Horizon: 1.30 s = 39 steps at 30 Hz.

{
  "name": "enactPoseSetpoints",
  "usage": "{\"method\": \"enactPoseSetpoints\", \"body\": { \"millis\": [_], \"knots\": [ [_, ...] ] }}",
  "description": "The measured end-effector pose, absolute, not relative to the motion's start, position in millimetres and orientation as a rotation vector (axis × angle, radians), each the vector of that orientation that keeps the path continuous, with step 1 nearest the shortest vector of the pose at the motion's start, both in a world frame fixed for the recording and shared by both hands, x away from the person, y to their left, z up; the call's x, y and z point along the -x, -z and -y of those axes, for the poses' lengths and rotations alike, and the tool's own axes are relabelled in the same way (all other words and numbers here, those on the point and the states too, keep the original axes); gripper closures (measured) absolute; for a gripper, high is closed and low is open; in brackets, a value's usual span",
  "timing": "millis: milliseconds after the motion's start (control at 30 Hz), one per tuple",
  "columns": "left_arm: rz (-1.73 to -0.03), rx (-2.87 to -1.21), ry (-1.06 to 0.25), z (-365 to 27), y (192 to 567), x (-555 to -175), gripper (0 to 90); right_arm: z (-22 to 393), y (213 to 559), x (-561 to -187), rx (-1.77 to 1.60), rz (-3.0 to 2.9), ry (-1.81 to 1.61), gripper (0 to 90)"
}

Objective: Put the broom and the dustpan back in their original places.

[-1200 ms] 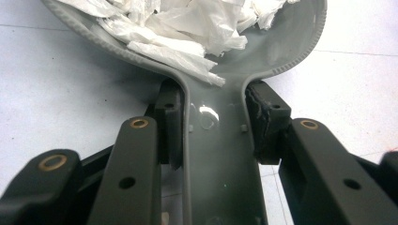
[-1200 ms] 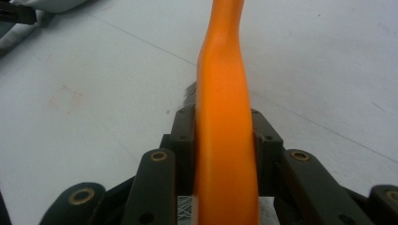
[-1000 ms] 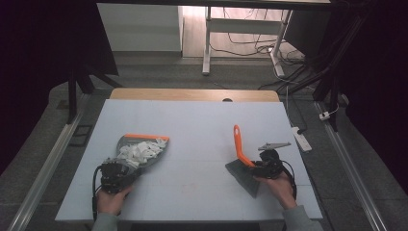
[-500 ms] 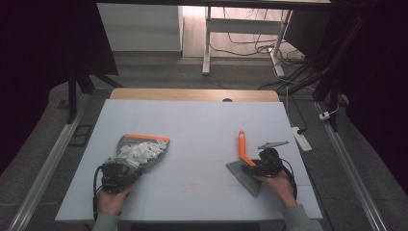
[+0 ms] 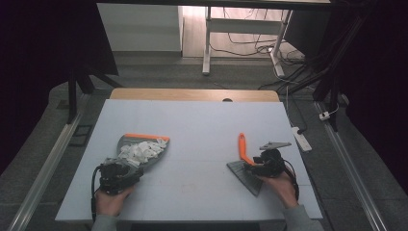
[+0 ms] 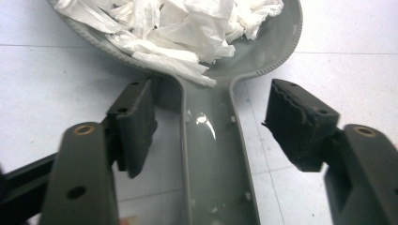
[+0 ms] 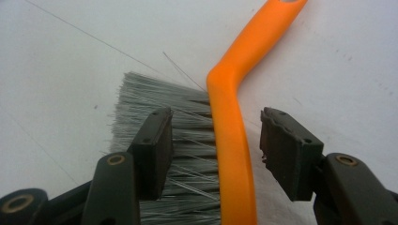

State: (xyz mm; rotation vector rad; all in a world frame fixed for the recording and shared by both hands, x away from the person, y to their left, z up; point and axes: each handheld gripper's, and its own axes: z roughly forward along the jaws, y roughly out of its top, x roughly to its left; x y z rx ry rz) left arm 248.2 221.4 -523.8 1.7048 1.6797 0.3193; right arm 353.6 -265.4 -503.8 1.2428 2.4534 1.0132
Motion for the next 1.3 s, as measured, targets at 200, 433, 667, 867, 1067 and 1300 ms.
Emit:
{"method": "enactPoseSetpoints", "body": {
  "millis": [200,433,667,867,1067,1300],
  "knots": [
    [-1.599,-1.759,-0.331,-217.8,506.1,-237.7,29.4,266.9,494.5,-344.8,-1.157,-2.429,-1.069,45.4],
    [-1.437,-1.841,-0.342,-215.7,493.6,-233.3,29.6,264.6,489.2,-335.7,-1.060,-2.443,-1.133,45.9],
    [-1.221,-1.922,-0.304,-214.2,490.9,-237.7,30.5,256.3,485.8,-322.7,-0.942,-2.456,-1.175,46.9],
    [-1.167,-1.934,-0.264,-219.6,493.5,-247.8,30.4,252.0,486.7,-311.6,-0.882,-2.459,-1.185,47.1],
    [-1.152,-1.943,-0.228,-220.8,497.8,-249.0,30.4,258.2,488.9,-307.8,-0.885,-2.431,-1.187,47.2],
    [-1.142,-1.949,-0.224,-215.8,496.9,-246.0,30.1,262.4,487.9,-307.7,-0.884,-2.405,-1.202,47.2]
  ]
}}
